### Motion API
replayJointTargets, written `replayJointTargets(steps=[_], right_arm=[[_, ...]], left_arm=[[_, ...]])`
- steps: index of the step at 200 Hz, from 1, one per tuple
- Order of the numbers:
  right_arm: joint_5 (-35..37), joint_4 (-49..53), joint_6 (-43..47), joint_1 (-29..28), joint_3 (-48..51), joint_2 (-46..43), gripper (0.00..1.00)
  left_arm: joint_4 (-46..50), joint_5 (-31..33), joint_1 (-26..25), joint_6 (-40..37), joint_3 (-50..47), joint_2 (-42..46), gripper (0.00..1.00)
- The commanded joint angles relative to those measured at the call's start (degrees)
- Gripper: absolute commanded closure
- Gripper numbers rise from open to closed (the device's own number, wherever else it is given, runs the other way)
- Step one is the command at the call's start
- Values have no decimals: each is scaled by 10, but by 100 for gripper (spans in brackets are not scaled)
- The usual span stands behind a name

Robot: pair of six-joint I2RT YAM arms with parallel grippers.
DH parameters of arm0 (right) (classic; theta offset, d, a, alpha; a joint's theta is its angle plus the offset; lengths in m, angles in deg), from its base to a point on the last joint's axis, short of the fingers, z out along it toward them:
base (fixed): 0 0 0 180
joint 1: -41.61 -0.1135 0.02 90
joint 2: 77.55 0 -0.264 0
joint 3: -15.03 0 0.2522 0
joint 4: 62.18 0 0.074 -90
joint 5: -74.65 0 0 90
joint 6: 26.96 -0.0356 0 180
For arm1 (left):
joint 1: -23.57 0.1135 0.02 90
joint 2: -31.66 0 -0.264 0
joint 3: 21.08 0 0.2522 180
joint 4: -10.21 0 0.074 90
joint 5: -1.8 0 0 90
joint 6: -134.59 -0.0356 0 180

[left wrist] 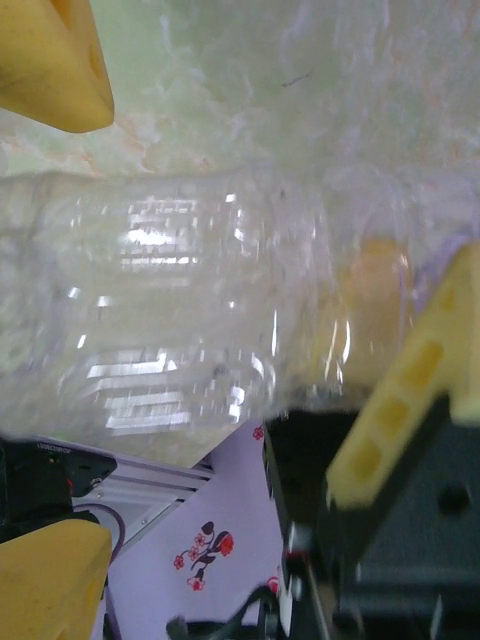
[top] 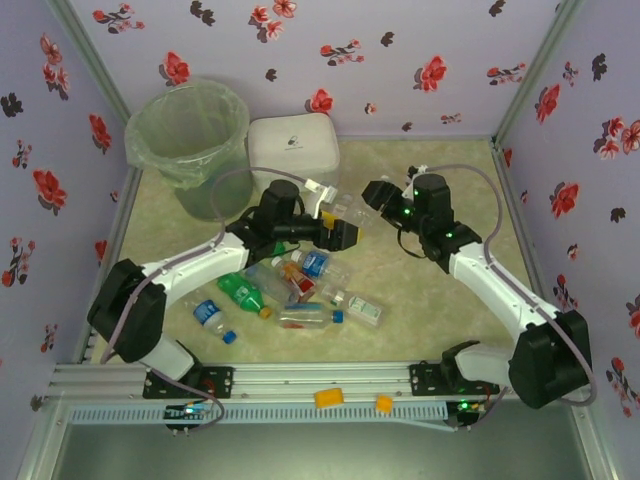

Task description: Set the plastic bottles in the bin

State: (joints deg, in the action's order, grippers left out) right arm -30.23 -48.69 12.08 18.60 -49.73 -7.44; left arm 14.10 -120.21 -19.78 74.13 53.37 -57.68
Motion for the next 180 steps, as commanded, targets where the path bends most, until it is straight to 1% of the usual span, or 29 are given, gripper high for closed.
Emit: replayJointTargets(steps=[1,32,65,84,113,125,139,165,180], right_arm=[[-20,3,7,-5,-9,-11,48],[-22,-8,2,-12,-3,-11,48],[-19,-25,-8,-14,11,-12,48],[-20,-31,-13,-17,13,-10,48],[-21,-31,-11,-19,12,-5,46],[-22,-31,-11,-19,10,-2,42],[-23,-28,-8,-19,6,-2,37],[-14,-2,14,-18,-10,-10,19],[-5,23,28,-16,-22,-20,11]], left_arm=[[9,-3,-1,-13,25,-22,3],[5,-3,-3,-12,40,-45,9],[6,-5,-2,-11,47,-47,18],[6,-6,-3,-10,49,-49,27],[1,-11,-2,-6,54,-57,43],[-5,-12,-2,-2,53,-58,50],[-14,-11,-3,3,50,-55,53],[-11,1,-2,-1,44,-45,58],[0,11,1,-7,45,-37,61]])
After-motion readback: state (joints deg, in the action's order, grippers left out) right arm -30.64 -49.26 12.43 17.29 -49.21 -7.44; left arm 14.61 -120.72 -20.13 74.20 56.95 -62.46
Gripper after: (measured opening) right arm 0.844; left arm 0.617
